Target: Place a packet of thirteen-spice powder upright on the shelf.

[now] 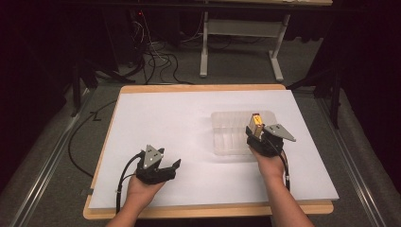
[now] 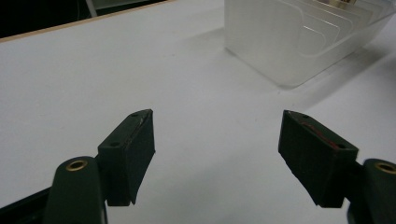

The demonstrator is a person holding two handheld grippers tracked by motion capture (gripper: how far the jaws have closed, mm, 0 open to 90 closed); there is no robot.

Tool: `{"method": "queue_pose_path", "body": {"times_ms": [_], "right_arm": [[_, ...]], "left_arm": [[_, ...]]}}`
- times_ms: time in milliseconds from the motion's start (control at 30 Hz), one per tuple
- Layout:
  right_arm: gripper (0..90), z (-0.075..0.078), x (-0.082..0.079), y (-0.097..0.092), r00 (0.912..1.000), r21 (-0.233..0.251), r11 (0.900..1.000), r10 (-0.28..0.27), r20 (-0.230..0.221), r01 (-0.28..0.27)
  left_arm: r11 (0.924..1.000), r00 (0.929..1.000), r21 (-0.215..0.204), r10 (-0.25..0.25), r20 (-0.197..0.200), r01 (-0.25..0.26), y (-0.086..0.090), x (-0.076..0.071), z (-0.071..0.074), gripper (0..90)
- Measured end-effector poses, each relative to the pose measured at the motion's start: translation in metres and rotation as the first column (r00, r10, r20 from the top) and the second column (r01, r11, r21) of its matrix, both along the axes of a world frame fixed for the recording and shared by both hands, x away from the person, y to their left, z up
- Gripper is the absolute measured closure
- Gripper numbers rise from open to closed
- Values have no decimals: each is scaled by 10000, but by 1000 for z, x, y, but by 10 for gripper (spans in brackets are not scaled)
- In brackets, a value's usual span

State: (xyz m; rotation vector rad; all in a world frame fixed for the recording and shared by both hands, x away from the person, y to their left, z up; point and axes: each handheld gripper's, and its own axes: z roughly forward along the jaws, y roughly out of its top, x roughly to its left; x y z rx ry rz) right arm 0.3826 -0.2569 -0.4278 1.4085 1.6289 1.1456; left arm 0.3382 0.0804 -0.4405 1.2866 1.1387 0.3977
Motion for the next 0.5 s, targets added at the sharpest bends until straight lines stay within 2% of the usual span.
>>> {"method": "queue_pose_path", "body": {"times_ms": [133, 333, 433, 500], "right_arm": [[280, 3, -2, -1, 9998, 65, 9998, 192, 43, -192], [224, 9, -8, -6, 9992, 236, 9990, 371, 122, -374], [209, 14, -16, -8, 9980, 257, 9980, 562, 299, -570], [178, 20, -28, -8, 9959, 217, 9968, 762, 497, -774]], "left_arm": [[10000, 10000, -55, 0, -30, -1, 0, 0, 0, 279], [9998, 9999, -155, -153, -41, 153, 0, -2, 2, 294], [9994, 9998, -273, -220, -36, 219, -1, -4, 3, 294], [9989, 9996, -362, -287, -83, 283, -2, -5, 4, 294]]}}
